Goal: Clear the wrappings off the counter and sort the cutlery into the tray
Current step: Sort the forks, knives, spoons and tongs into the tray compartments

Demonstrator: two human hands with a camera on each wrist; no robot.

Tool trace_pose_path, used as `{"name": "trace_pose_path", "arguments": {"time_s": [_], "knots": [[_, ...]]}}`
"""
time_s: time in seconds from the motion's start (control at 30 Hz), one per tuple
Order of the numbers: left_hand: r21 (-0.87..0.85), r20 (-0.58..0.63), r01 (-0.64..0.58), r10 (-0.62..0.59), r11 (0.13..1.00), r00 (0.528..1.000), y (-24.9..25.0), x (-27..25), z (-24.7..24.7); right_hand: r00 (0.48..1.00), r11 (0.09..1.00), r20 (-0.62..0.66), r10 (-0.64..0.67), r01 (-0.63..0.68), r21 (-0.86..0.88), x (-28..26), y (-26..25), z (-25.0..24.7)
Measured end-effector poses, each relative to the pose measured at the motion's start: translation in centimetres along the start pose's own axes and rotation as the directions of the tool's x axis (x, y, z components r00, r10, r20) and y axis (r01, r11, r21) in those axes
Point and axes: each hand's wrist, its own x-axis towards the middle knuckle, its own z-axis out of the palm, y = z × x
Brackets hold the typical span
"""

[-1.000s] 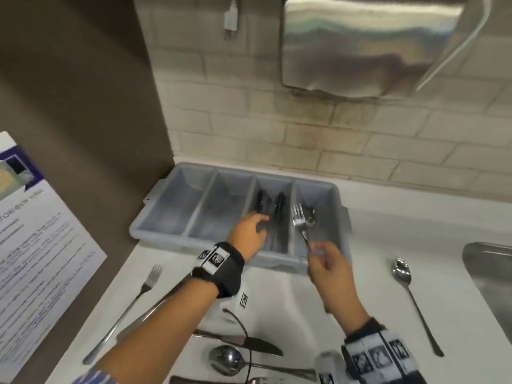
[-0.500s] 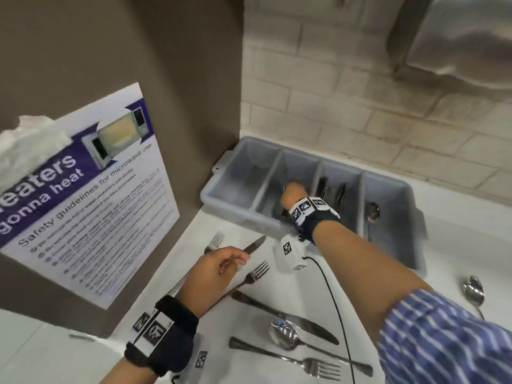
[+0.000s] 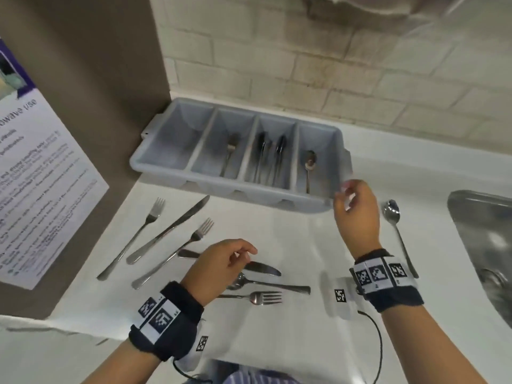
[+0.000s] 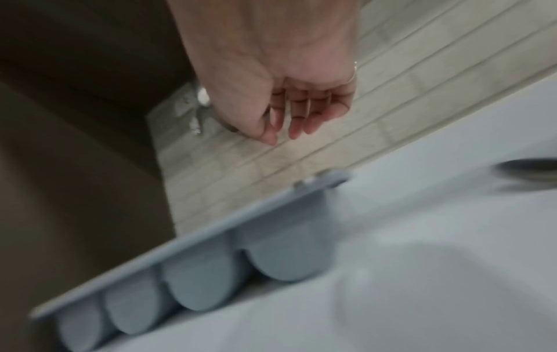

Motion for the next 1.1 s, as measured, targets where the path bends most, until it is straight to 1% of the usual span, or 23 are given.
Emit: {"name": "trace_pose_path", "arguments": {"time_s": [0.03, 0.1, 0.17, 0.2, 0.27, 0.33, 0.4, 0.47, 0.53, 0.57, 0.6, 0.63, 0.73, 0.77, 0.83, 0.9, 0.93, 0.97, 1.0, 1.03, 1.07, 1.1], "knots": [[0.016, 0.032, -0.003, 0.003, 1.000, 0.999, 0.4, -0.2, 1.1, 0.999, 0.997, -0.013, 0.039, -0.040, -0.065, -0.6, 2.5, -1.2], [0.084, 0.064, -0.028, 0.022, 0.996, 0.998, 0.7, -0.3, 3.2, 0.989, 0.961, 0.013, 0.150, -0.143, -0.236, -1.6, 7.0, -3.3], [0.184, 0.068, -0.050, 0.038, 0.982, 0.997, 1.1, -0.7, 4.9, 0.945, 0.876, 0.077, 0.317, -0.261, -0.406, -2.1, 10.5, -4.7], [0.217, 0.067, -0.057, 0.043, 0.975, 0.997, 1.3, -0.9, 5.5, 0.918, 0.836, 0.097, 0.384, -0.301, -0.459, -2.2, 11.9, -5.2], [0.239, 0.073, -0.055, 0.038, 0.970, 0.997, 1.4, -1.4, 6.3, 0.874, 0.775, 0.117, 0.471, -0.347, -0.528, -2.0, 13.9, -5.7], [0.281, 0.061, -0.037, 0.021, 0.959, 0.998, 1.3, -2.0, 6.8, 0.839, 0.720, 0.136, 0.527, -0.356, -0.596, -1.5, 15.2, -5.9], [0.309, 0.037, -0.008, -0.003, 0.951, 0.999, 0.9, -2.6, 6.8, 0.811, 0.691, 0.131, 0.570, -0.387, -0.611, -0.7, 15.9, -5.9], [0.340, 0.016, 0.029, -0.037, 0.940, 0.999, 0.5, -3.1, 6.6, 0.767, 0.683, 0.122, 0.630, -0.472, -0.557, 0.0, 16.3, -6.1], [0.373, -0.015, 0.065, -0.064, 0.925, 0.998, 0.1, -3.6, 6.1, 0.713, 0.671, 0.156, 0.683, -0.530, -0.519, 0.3, 16.4, -6.1], [0.379, -0.037, 0.078, -0.069, 0.922, 0.997, -0.3, -3.9, 5.7, 0.703, 0.679, 0.177, 0.689, -0.540, -0.497, 0.3, 16.3, -6.0], [0.387, -0.059, 0.086, -0.069, 0.918, 0.996, -0.7, -4.2, 5.3, 0.713, 0.702, 0.192, 0.675, -0.540, -0.464, 0.2, 16.2, -6.0], [0.406, -0.083, 0.092, -0.063, 0.909, 0.995, -1.2, -4.5, 4.9, 0.738, 0.736, 0.192, 0.646, -0.538, -0.411, 0.0, 15.8, -6.0], [0.464, -0.140, 0.138, -0.081, 0.875, 0.987, -2.6, -5.5, 3.7, 0.855, 0.855, 0.106, 0.508, -0.486, -0.181, -0.1, 13.6, -6.2], [0.474, -0.151, 0.153, -0.091, 0.867, 0.984, -3.1, -5.8, 3.4, 0.883, 0.886, 0.084, 0.461, -0.452, -0.104, 0.2, 12.3, -6.4], [0.494, -0.171, 0.176, -0.104, 0.851, 0.980, -3.8, -6.2, 2.9, 0.927, 0.931, 0.098, 0.362, -0.366, 0.021, 1.8, 9.3, -6.0], [0.493, -0.189, 0.203, -0.124, 0.846, 0.974, -4.6, -6.4, 2.6, 0.960, 0.961, 0.120, 0.253, -0.264, 0.086, 4.1, 6.1, -4.7], [0.489, -0.192, 0.214, -0.135, 0.845, 0.972, -5.0, -6.4, 2.5, 0.974, 0.976, 0.122, 0.191, -0.202, 0.077, 5.2, 4.4, -3.8], [0.486, -0.193, 0.217, -0.139, 0.846, 0.971, -5.2, -6.4, 2.5, 0.979, 0.988, 0.144, 0.142, -0.149, 0.037, 6.2, 2.9, -2.8], [0.482, -0.193, 0.216, -0.137, 0.849, 0.972, -5.5, -6.3, 2.4, 0.974, 0.994, 0.201, 0.107, -0.107, -0.010, 7.1, 1.3, -1.6], [0.483, -0.187, 0.208, -0.131, 0.851, 0.974, -5.7, -6.2, 2.4, 0.955, 0.994, 0.278, 0.100, -0.082, -0.074, 7.7, 0.1, -0.3], [0.492, -0.175, 0.197, -0.126, 0.848, 0.977, -6.0, -6.0, 2.3, 0.925, 0.986, 0.362, 0.116, -0.063, -0.156, 8.2, -0.9, 1.0], [0.511, -0.157, 0.187, -0.122, 0.839, 0.980, -6.2, -5.9, 2.2, 0.892, 0.971, 0.420, 0.169, -0.078, -0.225, 8.7, -1.8, 2.4]]}}
